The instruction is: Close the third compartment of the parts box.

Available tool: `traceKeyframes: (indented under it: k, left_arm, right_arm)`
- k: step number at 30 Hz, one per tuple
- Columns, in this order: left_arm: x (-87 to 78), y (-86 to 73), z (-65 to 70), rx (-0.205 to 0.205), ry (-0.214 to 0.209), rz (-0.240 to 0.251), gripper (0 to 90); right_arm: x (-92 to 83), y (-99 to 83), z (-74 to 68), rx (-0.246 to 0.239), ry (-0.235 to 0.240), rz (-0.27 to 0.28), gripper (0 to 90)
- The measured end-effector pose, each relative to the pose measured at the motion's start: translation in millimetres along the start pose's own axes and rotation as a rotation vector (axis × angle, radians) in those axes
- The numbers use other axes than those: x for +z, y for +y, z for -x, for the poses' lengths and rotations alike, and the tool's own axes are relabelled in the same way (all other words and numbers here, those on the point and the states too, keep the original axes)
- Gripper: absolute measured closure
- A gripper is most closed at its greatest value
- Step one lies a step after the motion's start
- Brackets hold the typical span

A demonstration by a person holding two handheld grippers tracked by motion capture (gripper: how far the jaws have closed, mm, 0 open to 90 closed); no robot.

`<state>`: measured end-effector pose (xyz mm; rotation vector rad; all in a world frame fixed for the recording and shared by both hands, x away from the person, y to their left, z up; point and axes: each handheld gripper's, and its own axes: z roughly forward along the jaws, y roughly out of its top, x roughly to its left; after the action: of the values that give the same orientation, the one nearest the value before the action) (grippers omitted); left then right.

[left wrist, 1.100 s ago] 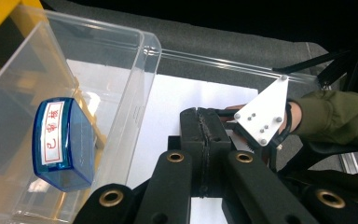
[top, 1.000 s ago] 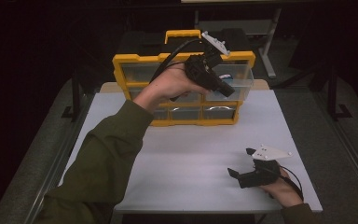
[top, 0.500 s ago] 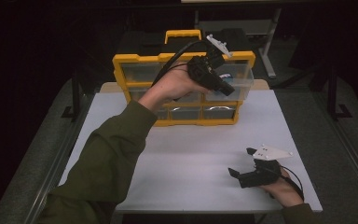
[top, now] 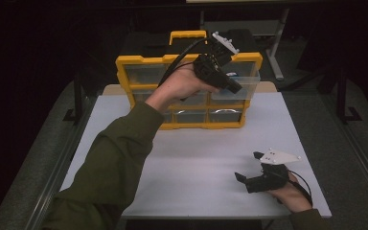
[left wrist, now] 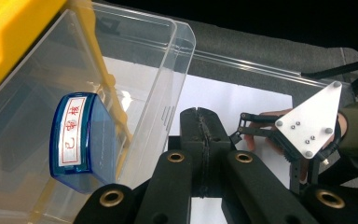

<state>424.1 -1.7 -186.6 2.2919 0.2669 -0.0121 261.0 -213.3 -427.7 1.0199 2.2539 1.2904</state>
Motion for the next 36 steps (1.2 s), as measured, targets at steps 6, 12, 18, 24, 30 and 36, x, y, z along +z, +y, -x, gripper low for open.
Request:
traceKeyframes:
  k: [6, 12, 18, 24, 30, 36]
  left_arm:
    - [0.7, 1.2, -7.6, -0.018, 0.012, 0.018, 90.0]
    - [0.8, 2.0, -14.4, -0.029, 0.026, 0.027, 90.0]
    - [1.4, 3.2, -20.5, -0.039, 0.050, 0.038, 90.0]
    - [0.2, 3.7, -27.1, -0.062, 0.069, 0.055, 90.0]
    - [-0.3, 4.5, -31.9, -0.071, 0.097, 0.062, 90.0]
    - [-0.3, 4.3, -35.4, -0.084, 0.104, 0.075, 90.0]
  right_arm:
    - [-0.4, -0.1, 0.7, 0.000, -0.001, 0.001, 0.0]
    - [-0.8, 0.1, 0.5, 0.004, 0.000, 0.000, 0.0]
    - [-0.6, 0.1, 0.2, 0.004, 0.002, 0.000, 0.0]
    - [-0.5, 0.0, 0.3, 0.003, 0.003, 0.000, 0.0]
    - [-0.6, 0.3, 0.3, 0.005, 0.003, 0.001, 0.0]
    - [-1.5, 0.6, 0.2, 0.007, 0.003, 0.002, 0.0]
